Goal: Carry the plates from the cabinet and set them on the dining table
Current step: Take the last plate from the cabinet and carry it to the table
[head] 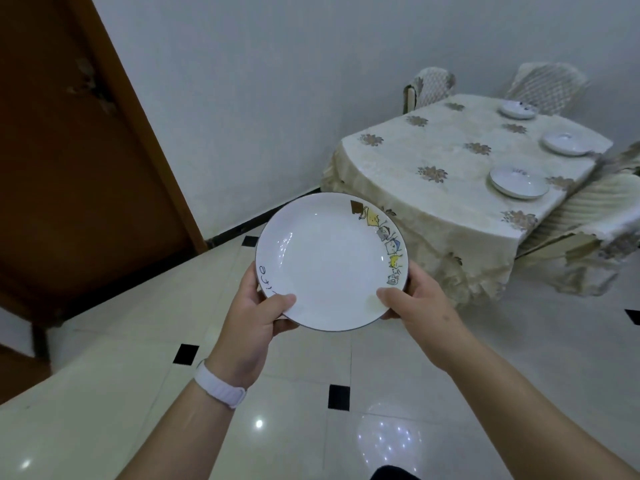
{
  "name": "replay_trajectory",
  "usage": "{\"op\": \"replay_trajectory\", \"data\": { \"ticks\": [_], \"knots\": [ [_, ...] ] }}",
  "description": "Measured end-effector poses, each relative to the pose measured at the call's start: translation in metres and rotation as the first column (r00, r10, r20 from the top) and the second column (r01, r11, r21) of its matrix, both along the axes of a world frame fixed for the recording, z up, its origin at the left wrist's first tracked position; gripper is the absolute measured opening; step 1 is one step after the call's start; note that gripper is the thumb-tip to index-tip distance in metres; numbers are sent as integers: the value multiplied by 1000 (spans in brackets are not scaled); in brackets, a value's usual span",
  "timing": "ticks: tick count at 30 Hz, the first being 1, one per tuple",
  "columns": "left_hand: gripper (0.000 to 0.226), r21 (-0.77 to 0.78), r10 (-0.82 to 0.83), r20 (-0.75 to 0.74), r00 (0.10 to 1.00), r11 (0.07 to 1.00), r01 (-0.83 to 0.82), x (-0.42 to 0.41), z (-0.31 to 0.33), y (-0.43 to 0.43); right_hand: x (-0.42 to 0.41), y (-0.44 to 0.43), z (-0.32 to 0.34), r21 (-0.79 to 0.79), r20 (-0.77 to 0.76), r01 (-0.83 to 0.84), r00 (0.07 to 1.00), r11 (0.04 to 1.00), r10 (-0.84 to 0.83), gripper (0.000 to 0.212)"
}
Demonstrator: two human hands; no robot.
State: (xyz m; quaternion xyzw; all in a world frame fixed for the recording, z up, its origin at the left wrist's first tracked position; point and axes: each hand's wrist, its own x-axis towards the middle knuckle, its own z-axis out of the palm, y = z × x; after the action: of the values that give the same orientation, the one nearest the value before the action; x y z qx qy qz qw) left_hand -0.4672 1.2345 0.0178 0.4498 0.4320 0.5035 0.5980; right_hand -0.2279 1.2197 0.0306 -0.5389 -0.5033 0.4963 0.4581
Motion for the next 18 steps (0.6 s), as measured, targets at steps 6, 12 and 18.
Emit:
{"op": "replay_trajectory", "data": {
  "ticks": [6, 12, 18],
  "knots": [
    [57, -33, -9, -7, 1000, 999, 9, -6, -8, 68, -5, 66, -9, -25, -6, 15, 1000, 1000, -15, 40],
    [55, -68, 10, -35, 999, 998, -13, -3, -20, 151, -3, 156, -32, -75, -31, 17, 999, 997, -20, 36],
    [59, -76, 29, -72, 997, 997, -35, 15, -24, 266, 12, 276, -43, -90, -64, -4, 998, 996, -2, 36]
  ]
}}
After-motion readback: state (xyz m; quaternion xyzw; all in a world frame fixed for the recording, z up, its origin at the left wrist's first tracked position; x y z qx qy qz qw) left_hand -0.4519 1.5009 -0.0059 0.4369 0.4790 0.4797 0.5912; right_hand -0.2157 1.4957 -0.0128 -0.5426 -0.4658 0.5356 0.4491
